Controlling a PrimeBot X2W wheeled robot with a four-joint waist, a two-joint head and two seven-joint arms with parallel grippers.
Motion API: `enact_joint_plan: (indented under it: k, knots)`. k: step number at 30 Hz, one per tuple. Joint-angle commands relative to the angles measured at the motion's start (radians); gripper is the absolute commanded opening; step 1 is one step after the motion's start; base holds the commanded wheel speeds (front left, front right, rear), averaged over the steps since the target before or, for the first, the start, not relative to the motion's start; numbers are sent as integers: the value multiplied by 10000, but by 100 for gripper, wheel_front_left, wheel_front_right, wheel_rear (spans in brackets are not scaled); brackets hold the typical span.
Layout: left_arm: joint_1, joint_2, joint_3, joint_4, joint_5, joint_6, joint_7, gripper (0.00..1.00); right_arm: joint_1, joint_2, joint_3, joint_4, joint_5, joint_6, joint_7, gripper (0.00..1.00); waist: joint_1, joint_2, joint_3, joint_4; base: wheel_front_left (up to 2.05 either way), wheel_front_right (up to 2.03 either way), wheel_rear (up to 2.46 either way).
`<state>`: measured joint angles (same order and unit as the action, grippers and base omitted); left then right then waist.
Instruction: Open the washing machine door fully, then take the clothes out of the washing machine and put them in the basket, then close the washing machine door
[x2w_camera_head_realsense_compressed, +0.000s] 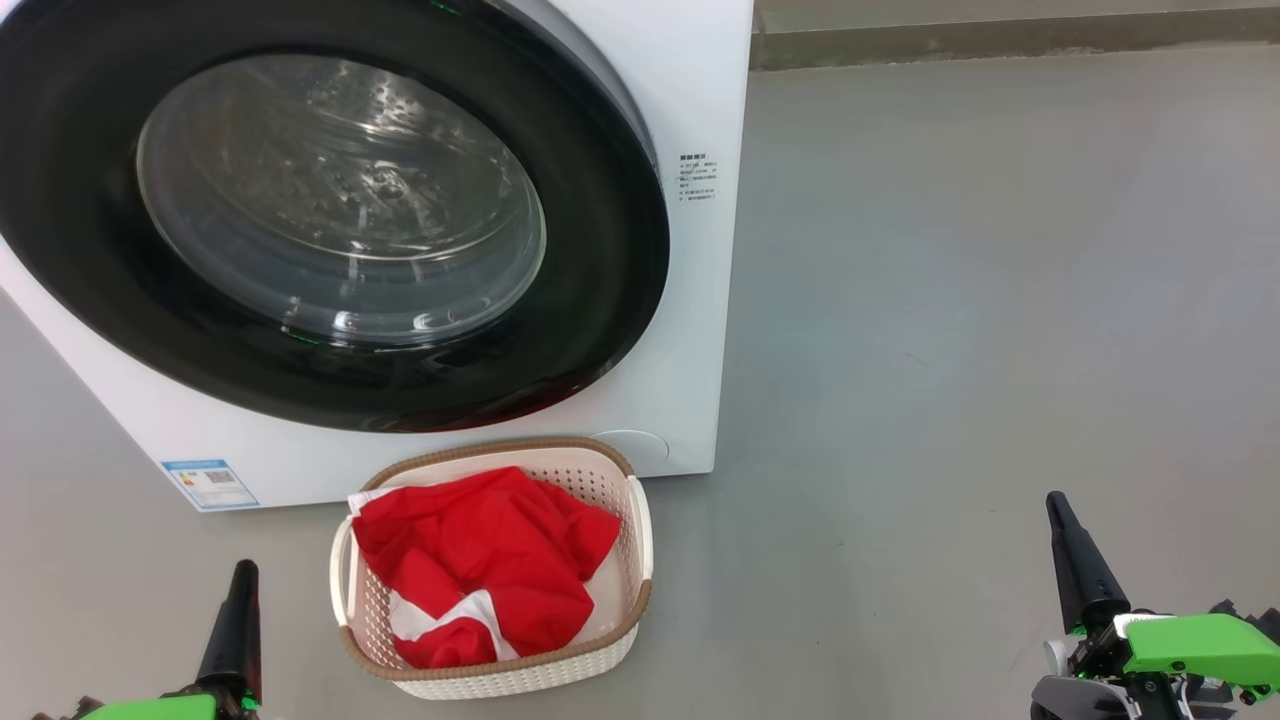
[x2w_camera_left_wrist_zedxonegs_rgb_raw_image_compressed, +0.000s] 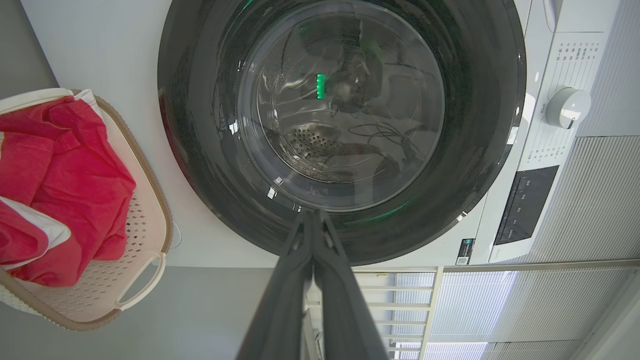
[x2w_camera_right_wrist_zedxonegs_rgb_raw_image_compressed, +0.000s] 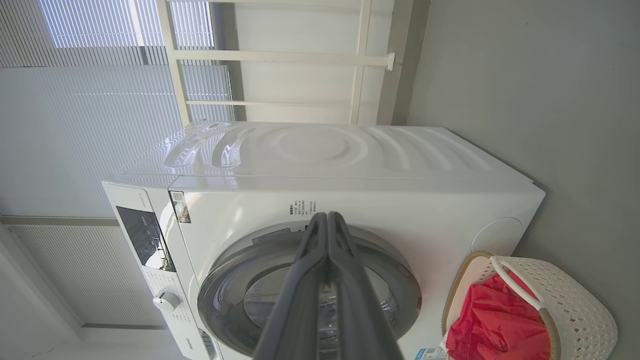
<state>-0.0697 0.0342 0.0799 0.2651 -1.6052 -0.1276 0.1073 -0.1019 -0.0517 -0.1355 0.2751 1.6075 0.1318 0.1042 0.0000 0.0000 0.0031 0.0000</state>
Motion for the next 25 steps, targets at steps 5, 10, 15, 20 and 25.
enact_joint_plan:
  k: [5,10,15,20,25]
  knots:
    - [-384,165,344,-198,-29,-31,63,0,-58,-9,240,-304,30,-11,71,0,0,0,0,0,0,0,0]
    - [-384,164,345,-198,-29,-31,64,0,-58,-7,237,-304,27,-11,73,0,0,0,0,0,0,0,0]
    - [-384,164,345,-198,-28,-31,64,0,-59,-6,235,-304,25,-11,75,0,0,0,0,0,0,0,0]
    - [-384,164,346,-198,-28,-31,64,0,-59,-4,233,-304,23,-11,77,0,0,0,0,0,0,0,0]
    - [-384,163,346,-198,-28,-31,65,0,-59,-3,231,-304,22,-11,79,0,0,0,0,0,0,0,0]
